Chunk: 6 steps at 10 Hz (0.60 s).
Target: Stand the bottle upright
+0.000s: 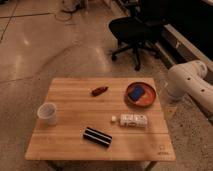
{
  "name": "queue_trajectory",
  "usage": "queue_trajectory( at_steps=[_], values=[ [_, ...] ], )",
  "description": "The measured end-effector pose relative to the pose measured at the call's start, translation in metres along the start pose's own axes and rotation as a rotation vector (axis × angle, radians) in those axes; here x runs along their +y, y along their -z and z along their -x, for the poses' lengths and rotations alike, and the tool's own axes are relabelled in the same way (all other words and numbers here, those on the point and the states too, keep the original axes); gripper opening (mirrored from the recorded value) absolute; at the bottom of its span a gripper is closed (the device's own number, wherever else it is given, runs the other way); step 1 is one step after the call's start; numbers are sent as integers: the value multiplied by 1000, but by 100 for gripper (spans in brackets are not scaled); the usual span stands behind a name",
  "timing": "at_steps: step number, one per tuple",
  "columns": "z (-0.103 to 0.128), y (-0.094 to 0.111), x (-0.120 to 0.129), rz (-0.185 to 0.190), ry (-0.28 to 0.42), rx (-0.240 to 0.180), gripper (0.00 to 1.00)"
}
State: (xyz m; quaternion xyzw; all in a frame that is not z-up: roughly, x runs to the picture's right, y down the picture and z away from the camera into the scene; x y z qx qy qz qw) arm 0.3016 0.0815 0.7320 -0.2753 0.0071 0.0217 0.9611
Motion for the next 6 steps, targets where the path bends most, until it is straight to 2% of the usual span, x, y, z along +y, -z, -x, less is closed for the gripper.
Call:
queue_trajectory(
  at_steps=[3, 6],
  values=[
    [0, 0, 1, -1, 4, 9, 80],
    [25, 8, 7, -17, 56, 33, 80]
  ],
)
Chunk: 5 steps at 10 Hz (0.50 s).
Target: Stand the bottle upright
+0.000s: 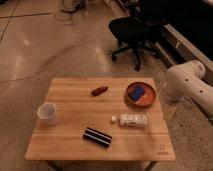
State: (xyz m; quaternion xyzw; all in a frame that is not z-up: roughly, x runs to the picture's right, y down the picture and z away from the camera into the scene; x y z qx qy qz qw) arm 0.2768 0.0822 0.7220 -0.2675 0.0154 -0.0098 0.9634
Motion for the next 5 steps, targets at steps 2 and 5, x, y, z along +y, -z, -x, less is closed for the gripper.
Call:
queue_trajectory(
  at_steps=[2, 5],
  values=[
    [27, 9, 4, -14, 49, 2, 80],
    [69, 8, 12, -6, 121, -7, 80]
  ],
)
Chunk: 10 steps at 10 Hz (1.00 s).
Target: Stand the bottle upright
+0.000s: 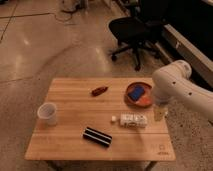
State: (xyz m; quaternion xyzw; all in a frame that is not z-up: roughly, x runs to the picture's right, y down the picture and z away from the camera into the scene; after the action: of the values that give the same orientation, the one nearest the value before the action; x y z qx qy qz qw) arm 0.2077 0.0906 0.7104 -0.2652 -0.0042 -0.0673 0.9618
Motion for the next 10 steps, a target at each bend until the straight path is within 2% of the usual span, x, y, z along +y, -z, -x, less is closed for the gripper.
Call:
queue_trajectory(
  at_steps=[3, 6, 8, 10],
  values=[
    [51, -14, 8, 33, 70, -41, 80],
    [96, -27, 5, 53, 127, -63, 80],
    [111, -37, -3, 54, 135, -56, 80],
    [118, -53, -10, 65, 133, -31, 80]
  ],
)
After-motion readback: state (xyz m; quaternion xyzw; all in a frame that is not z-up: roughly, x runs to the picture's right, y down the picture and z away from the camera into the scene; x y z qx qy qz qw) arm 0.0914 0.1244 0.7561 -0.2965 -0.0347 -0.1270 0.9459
